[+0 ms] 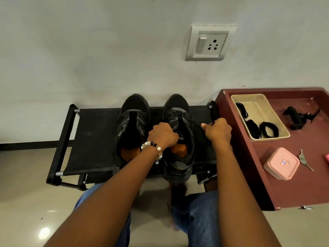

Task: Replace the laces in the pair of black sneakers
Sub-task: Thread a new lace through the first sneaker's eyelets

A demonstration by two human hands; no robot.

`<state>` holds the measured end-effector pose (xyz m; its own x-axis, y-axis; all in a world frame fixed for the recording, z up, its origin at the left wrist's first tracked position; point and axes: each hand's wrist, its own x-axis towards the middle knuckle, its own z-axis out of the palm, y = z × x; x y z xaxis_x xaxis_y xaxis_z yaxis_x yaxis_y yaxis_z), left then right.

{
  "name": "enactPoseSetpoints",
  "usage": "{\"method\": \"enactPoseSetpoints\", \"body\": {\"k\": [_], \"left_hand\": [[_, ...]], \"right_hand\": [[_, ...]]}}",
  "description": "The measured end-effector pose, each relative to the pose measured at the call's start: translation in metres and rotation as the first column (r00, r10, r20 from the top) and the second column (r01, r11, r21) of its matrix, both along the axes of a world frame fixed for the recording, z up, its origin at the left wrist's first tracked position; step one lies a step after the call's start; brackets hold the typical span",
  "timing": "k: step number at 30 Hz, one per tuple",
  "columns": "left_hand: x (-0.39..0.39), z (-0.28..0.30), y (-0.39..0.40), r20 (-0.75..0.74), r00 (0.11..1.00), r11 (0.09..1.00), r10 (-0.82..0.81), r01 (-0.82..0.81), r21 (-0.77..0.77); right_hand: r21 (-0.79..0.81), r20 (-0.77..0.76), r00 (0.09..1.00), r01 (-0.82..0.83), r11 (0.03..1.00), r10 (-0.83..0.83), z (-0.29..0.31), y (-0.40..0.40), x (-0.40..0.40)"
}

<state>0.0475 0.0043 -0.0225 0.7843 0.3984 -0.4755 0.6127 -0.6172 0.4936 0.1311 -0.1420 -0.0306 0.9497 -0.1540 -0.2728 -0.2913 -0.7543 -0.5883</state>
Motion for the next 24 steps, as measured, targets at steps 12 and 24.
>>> {"method": "enactPoseSetpoints", "body": {"k": [12,24], "left_hand": [[-0.002,0.006,0.000,0.013,1.000,1.000,-0.013,0.013,-0.003],[-0.004,0.026,0.009,0.026,1.000,0.992,0.002,0.001,-0.125]], "right_hand": [[0.149,0.098,0.978,-0.199,0.969,0.185,0.008,0.027,-0.008],[0.861,-0.135,0.978,0.195,0.470,-0.159,0.030,0.013,0.000]]}}
